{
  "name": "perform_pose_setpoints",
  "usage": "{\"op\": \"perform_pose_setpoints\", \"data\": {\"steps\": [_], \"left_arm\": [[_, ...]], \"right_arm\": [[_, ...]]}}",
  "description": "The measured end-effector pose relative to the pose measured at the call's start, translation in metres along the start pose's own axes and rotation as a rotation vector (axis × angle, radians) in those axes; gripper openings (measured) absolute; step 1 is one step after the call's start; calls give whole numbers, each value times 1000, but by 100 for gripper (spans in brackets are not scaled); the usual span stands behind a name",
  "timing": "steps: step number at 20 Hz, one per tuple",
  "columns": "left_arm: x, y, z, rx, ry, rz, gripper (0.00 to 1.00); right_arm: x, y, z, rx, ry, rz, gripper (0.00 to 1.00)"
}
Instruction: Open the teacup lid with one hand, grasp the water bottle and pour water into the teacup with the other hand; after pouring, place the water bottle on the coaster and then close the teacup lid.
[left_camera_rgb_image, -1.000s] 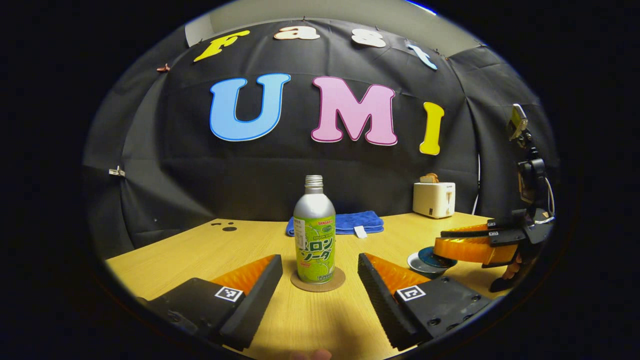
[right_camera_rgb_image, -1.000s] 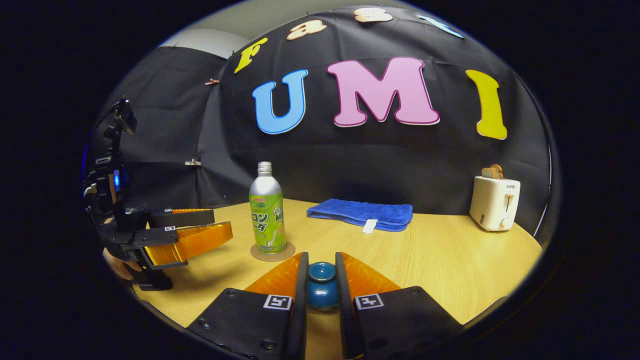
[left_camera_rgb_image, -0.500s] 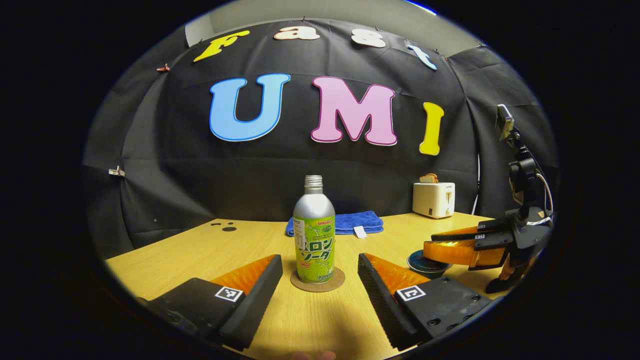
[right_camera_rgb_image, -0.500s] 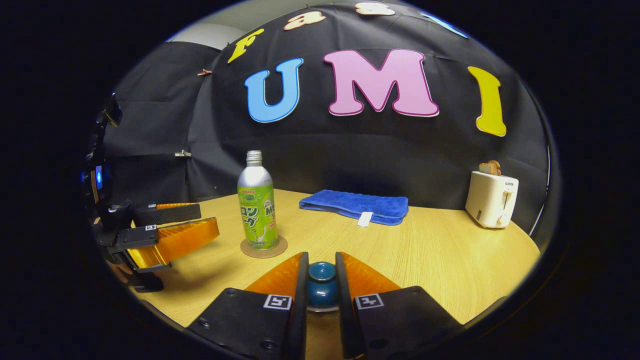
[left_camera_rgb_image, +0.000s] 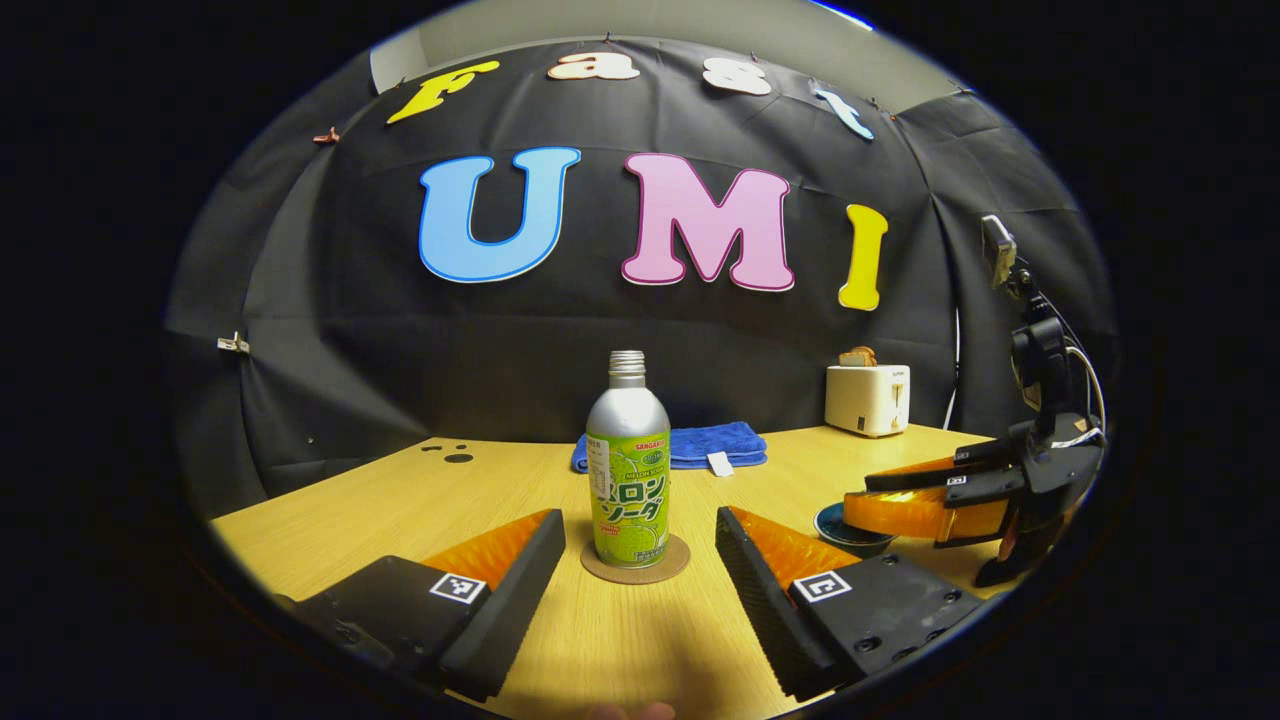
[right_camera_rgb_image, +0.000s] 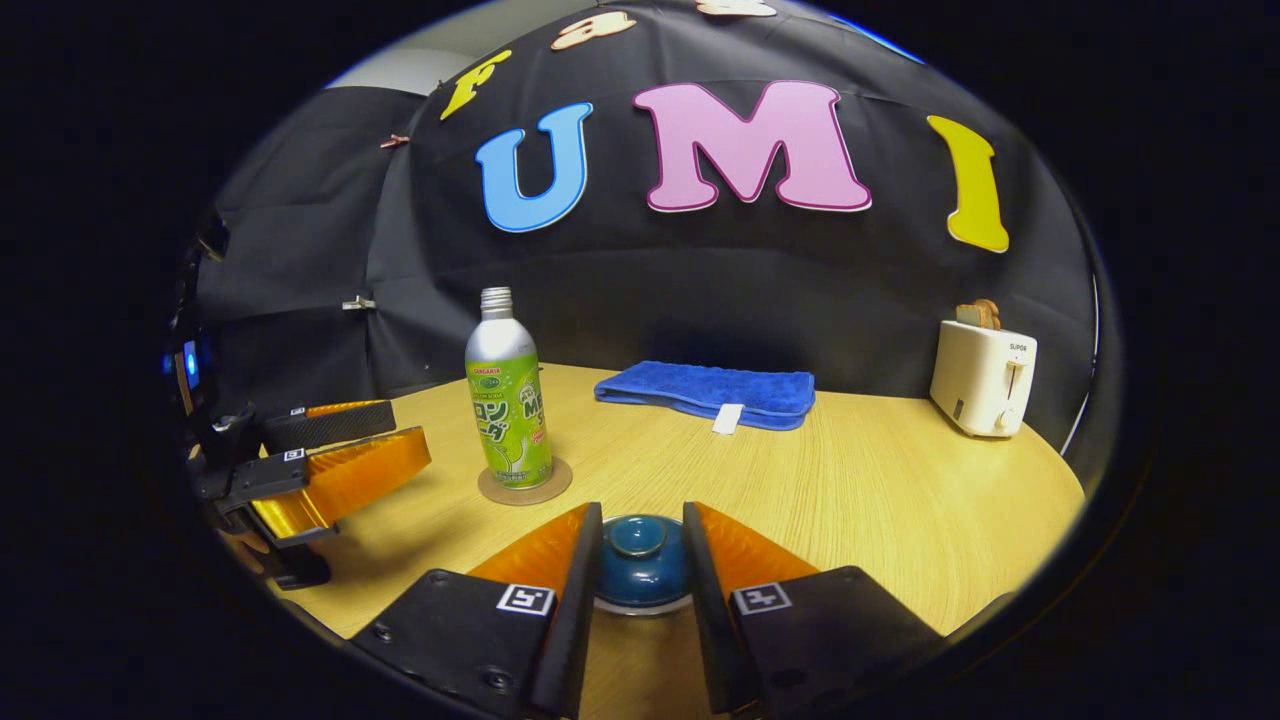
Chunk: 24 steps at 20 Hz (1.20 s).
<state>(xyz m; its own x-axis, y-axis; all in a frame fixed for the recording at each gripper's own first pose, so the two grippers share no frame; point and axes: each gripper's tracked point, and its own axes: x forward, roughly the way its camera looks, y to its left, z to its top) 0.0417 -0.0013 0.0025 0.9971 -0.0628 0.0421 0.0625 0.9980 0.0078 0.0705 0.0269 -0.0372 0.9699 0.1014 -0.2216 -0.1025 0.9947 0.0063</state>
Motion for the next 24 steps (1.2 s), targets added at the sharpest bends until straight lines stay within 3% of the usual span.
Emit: {"op": "perform_pose_setpoints", "data": {"steps": [1, 4, 7, 10, 19, 24], "left_arm": [[0, 0, 0, 1, 0, 0, 96], [1, 0, 0, 1, 0, -1, 96], [1, 0, 0, 2, 0, -2, 96], [1, 0, 0, 2, 0, -2, 96], [0, 0, 0, 2, -1, -14, 96], [1, 1, 0, 2, -1, -9, 96]], "right_arm": [[-2, 0, 2, -1, -14, -2, 47], [-18, -3, 16, 5, -114, -24, 72], [-35, -4, 26, 2, -214, -40, 83], [-48, -9, 22, 3, -214, -48, 94], [-92, -70, 17, 18, -221, -177, 96], [-99, -76, 16, 15, -221, -166, 96]]}}
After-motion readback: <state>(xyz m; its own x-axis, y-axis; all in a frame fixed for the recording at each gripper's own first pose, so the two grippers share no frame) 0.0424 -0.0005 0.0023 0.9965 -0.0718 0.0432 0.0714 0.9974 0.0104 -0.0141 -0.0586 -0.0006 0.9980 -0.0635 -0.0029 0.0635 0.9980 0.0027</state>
